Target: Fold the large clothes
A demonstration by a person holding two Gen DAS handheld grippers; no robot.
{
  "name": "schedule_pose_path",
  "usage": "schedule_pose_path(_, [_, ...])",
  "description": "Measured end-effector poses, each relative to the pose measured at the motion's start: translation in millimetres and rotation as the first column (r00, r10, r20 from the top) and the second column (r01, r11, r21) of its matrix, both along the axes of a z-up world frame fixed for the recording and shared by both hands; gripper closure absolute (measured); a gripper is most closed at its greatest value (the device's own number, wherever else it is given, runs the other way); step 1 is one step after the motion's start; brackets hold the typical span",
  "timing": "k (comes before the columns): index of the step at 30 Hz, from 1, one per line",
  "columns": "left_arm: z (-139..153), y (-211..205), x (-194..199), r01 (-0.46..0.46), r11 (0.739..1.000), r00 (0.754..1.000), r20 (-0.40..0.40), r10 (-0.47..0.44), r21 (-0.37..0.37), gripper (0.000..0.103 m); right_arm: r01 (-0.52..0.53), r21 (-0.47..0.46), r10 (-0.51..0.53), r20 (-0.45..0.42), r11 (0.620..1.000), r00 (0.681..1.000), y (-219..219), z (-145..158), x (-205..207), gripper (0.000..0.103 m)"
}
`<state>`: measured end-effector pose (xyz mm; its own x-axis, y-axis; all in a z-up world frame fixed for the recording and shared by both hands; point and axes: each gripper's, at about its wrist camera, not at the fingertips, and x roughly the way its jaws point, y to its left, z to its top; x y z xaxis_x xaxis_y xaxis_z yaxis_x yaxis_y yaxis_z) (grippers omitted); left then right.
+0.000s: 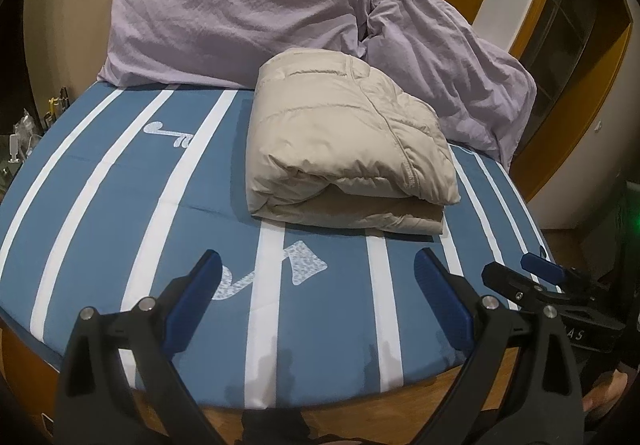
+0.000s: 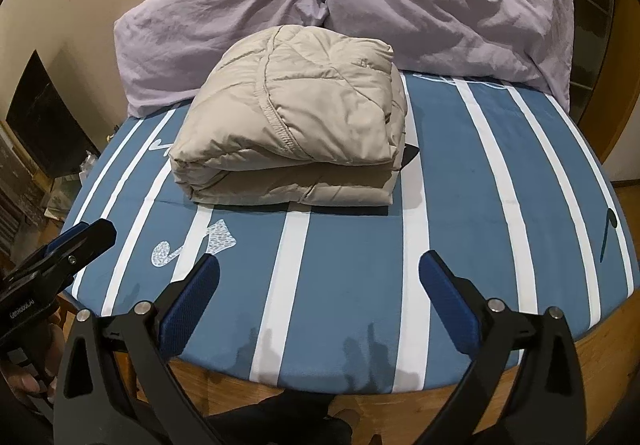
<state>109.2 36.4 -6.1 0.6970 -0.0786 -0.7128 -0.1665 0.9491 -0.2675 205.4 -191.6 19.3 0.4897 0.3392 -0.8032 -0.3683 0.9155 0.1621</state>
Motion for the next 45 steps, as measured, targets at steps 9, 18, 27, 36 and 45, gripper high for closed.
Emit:
schedule_pose_path(9, [-2.4,1.5,-0.1,0.0,1.0,1.0,-0.008,0.0,-0.008,0.002,0.008,-0.022,-0.008,-0.004,1.0,1.0,0.4,-3.3,-0.9,0.001])
schedule_pose_path(18, [-2.4,1.5,-0.1,0.001,1.0,1.0,-0.008,-0.001,-0.008,0.002,0.009,-0.014,-0.009,0.0,1.0,1.0,0.9,-2.9,-2.1,0.001])
schedule_pose_path(27, [-2.2,1.0,-0.3,-0.004,1.0,1.0,-0.005,0.004,-0.007,0.002,0.008,-0.006,-0.008,0.002,1.0,1.0,0.7,-2.5,-3.0,0.001])
schedule_pose_path(36, [-1.6,-0.8,-0.1,-0.001,1.0,1.0,-0.003,0.001,-0.006,0.002,0.007,0.009,-0.007,0.011,1.0,1.0,1.5,0.8,-5.7,0.001])
schedule_pose_path(45, [2.3,-4.9,1.3,0.01,1.0,1.0,0.003,-0.01,-0.009,0.002,0.011,0.012,-0.011,0.011,1.0,1.0,-0.8,1.0,-5.2,0.001])
